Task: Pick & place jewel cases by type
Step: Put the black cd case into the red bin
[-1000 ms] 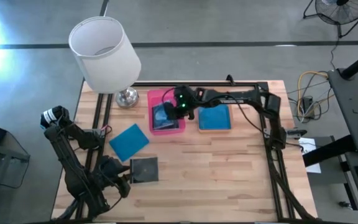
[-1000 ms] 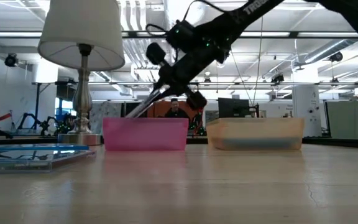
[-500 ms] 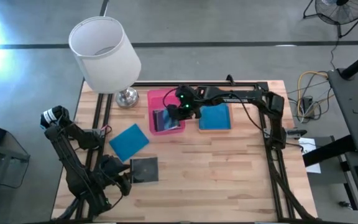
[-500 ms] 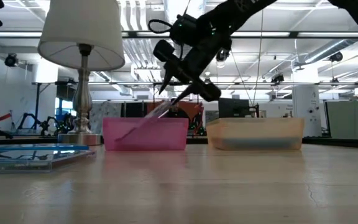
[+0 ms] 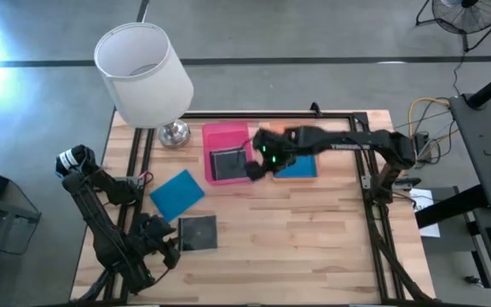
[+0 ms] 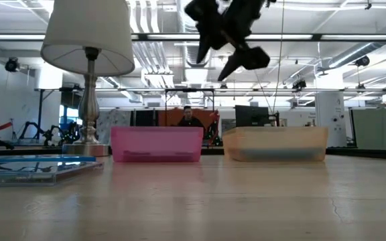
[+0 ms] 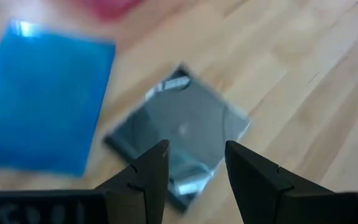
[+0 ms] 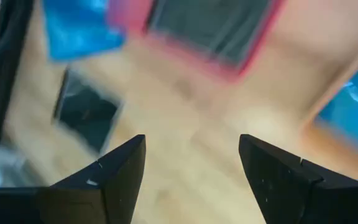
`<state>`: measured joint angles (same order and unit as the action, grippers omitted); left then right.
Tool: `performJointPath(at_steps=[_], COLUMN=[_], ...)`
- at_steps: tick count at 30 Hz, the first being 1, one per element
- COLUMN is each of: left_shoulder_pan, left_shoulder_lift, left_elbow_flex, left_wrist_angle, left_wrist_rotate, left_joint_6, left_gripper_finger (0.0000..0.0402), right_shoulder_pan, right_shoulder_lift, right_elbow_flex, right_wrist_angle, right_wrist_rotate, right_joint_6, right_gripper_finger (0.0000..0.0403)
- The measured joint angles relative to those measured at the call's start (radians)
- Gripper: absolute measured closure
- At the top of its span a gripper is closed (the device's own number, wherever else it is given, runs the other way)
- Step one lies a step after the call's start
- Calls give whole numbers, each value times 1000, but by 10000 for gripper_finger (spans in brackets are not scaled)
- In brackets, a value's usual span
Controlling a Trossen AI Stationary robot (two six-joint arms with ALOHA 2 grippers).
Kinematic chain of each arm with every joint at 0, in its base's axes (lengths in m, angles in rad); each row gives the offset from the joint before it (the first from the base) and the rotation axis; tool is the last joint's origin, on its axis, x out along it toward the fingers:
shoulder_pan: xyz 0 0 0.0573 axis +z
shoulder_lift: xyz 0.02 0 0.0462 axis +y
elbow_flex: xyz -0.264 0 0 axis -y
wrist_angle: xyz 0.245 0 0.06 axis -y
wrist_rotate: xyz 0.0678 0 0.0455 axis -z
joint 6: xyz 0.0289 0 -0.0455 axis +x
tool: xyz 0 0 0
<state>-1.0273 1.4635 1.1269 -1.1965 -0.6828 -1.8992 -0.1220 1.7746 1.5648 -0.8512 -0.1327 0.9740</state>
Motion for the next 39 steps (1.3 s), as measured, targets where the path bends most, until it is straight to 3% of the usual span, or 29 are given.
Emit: performJointPath(at_steps=[4,7,12,16,29,39], left_shoulder_pan=[0,0,1,-2,-18,-42], left_shoulder_lift=[0,0,0,0,20,30], left_elbow_flex=[-70,-157,-305,-347,-354,-355], left_wrist_angle=[95,245,525,544,509,653], left_wrist_rotate=[160,245,252,247,315,288], left_joint_6=[-98,-173,-264,-309,-293,-362], left_gripper_finger=[262,262,262,262,262,262], right_shoulder_pan=[120,201,274,275,287,245], right_shoulder_lift=[38,98,242,352,544,508], right_elbow_flex=[-4,-7,-6,14,167,183], right_wrist_angle=[33,154,459,580,596,486], right_wrist_rotate=[-58,-89,-151,-153,-156,-86], right_joint_6=[88,154,278,373,380,229], right_gripper_finger=[149,149,149,149,149,149])
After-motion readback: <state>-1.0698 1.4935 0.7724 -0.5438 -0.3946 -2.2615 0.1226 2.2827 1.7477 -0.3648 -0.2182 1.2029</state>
